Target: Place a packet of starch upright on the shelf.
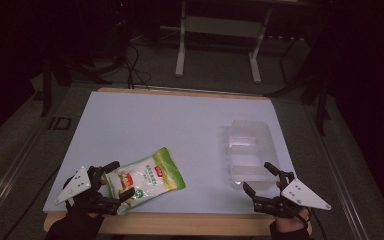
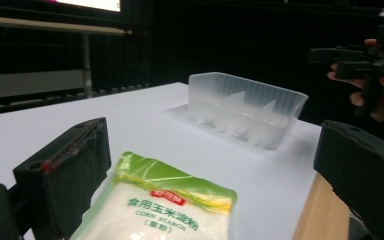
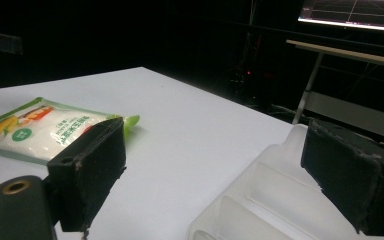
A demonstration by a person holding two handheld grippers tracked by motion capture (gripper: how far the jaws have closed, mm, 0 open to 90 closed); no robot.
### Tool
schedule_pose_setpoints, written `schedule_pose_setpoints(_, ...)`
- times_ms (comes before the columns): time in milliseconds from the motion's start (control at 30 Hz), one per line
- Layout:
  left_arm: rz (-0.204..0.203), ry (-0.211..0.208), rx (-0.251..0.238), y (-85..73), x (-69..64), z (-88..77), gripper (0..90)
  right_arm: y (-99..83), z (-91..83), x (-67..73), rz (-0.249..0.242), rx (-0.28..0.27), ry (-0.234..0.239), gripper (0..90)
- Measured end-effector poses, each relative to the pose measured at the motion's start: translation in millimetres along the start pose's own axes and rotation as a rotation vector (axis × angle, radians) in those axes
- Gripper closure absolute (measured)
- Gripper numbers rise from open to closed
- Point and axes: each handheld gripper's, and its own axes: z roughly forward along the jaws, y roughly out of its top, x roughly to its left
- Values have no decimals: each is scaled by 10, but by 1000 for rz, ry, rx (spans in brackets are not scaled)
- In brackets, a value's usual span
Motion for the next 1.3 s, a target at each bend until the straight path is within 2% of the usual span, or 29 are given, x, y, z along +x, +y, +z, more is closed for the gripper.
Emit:
schedule_pose_setpoints(67,-9,-14,7,24,-11,9,23,-3,2,-2,1,3,0,106)
schedule_pose_setpoints(233,-28,-16,28,93,-3,13,22,2,4,7,-2,4,-3,107)
schedule_pose_setpoints(333,-51,-27,62,161,34,28,22,8,5,18,-6,2,1,106)
schedule_pose_setpoints(367,-45,-37,90,210,61,45,22,9,7,19,-10,1,4,107)
schedule_pose_setpoints(433,-37,-38,105,263,87,65,22,15,10,34,-17,-8,4,107)
schedule_pose_setpoints(567,-34,-39,113,344,138,106,22,28,32,69,-34,-5,25,107)
schedule_pose_setpoints(633,-17,-39,128,417,182,167,23,36,42,87,-33,0,27,107)
schedule_pose_setpoints(733,-5,-47,140,468,204,213,23,48,48,96,-12,11,36,107)
schedule_pose_setpoints(767,7,-53,153,515,228,266,23,58,45,100,37,25,75,107)
schedule_pose_setpoints(833,15,-51,170,555,258,321,23,64,50,106,56,40,83,107)
schedule_pose_setpoints(1000,18,-63,184,609,325,442,23,73,65,119,56,44,98,106)
schedule_pose_setpoints(1067,29,-69,207,632,363,550,23,90,68,128,69,21,90,102)
schedule_pose_setpoints(1100,35,-63,217,635,374,588,23,98,65,124,77,19,108,101)
schedule_pose_setpoints(1133,35,-63,217,635,374,588,23,102,63,129,82,1,102,101)
schedule_pose_setpoints(1167,42,-74,238,634,407,668,23,107,63,133,83,1,102,101)
schedule_pose_setpoints(1300,49,-82,275,625,454,792,25,108,74,146,84,2,104,101)
